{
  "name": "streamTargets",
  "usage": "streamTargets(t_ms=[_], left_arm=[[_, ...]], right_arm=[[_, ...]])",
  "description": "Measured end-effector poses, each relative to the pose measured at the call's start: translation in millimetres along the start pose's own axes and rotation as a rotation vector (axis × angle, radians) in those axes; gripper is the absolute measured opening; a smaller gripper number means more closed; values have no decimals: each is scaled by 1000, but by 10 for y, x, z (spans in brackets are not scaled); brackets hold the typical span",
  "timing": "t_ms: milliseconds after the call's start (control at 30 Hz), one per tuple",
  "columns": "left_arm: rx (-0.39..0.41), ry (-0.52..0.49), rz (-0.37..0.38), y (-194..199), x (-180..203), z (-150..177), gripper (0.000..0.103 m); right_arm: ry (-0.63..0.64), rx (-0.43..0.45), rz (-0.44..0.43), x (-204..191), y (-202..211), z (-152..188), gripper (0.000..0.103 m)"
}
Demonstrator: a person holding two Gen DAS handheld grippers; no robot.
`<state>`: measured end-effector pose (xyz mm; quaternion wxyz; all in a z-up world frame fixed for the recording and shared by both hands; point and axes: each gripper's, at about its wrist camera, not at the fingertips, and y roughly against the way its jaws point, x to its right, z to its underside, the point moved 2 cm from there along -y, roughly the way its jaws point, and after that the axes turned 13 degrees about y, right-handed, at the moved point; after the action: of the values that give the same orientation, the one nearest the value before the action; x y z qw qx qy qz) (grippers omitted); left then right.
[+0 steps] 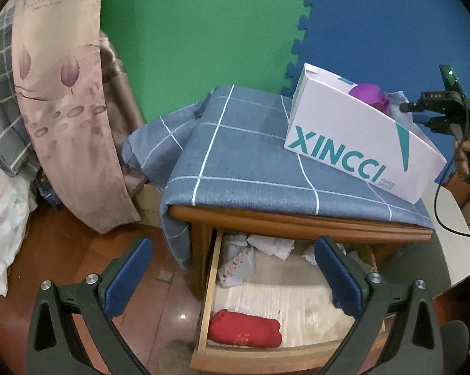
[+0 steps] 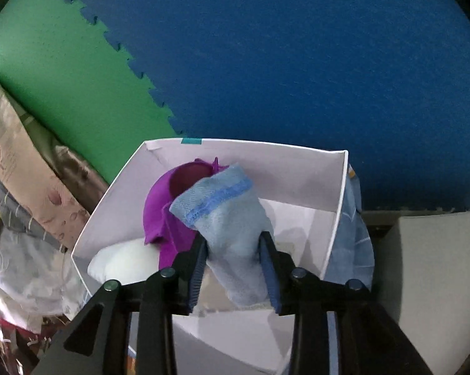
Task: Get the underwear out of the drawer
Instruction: 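Drop the purple bra into the white shoebox with left gripper while right drops the light blue sock in, then reach into the drawer and grasp the white sock with the right gripper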
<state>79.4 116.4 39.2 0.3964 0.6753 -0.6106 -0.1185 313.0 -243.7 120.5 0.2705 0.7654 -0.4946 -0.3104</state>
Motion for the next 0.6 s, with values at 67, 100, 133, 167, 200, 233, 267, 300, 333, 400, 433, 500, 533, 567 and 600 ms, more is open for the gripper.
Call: streamTargets(t_ms=[67,100,133,167,200,233,267,300,333,400,433,500,533,567,600], left_arm=[[1,-11,1,-5,16,10,103],[5,-21,-4,1,29,15,103],[12,-30,-5,14,39,22,103],[17,-38,-5,23,50,30,103],[19,-44,-7,25,57,34,103],[18,-50,-13,23,60,39,103],[17,-50,-18,20,57,40,103],[14,-47,-21,16,49,37,103],[6,-38,-23,7,32,34,103],[1,-15,-33,8,-15,19,103],[4,-4,-34,16,-40,13,103],[7,38,-34,37,-118,-13,103],[7,54,-33,45,-143,-20,103],[8,76,-34,59,-180,-29,103],[9,92,-33,70,-206,-34,103]], right_arm=[[-9,58,3,15,126,32,35],[-1,112,-11,-26,233,29,35],[23,182,-21,-94,404,71,35],[51,235,-27,-171,566,122,35],[88,293,-43,-270,747,198,35],[126,338,-59,-365,901,278,35],[171,372,-73,-479,1051,371,35],[230,395,-90,-624,1196,505,35],[326,411,-116,-844,1352,723,35],[472,398,-122,-1158,1434,1033,35],[614,338,-81,-1428,1364,1323,35],[818,221,-1,-1804,1112,1740,35],[936,147,19,-2008,912,2025,35],[1003,106,30,-2108,787,2194,32],[1122,49,71,-2264,571,2465,31]])
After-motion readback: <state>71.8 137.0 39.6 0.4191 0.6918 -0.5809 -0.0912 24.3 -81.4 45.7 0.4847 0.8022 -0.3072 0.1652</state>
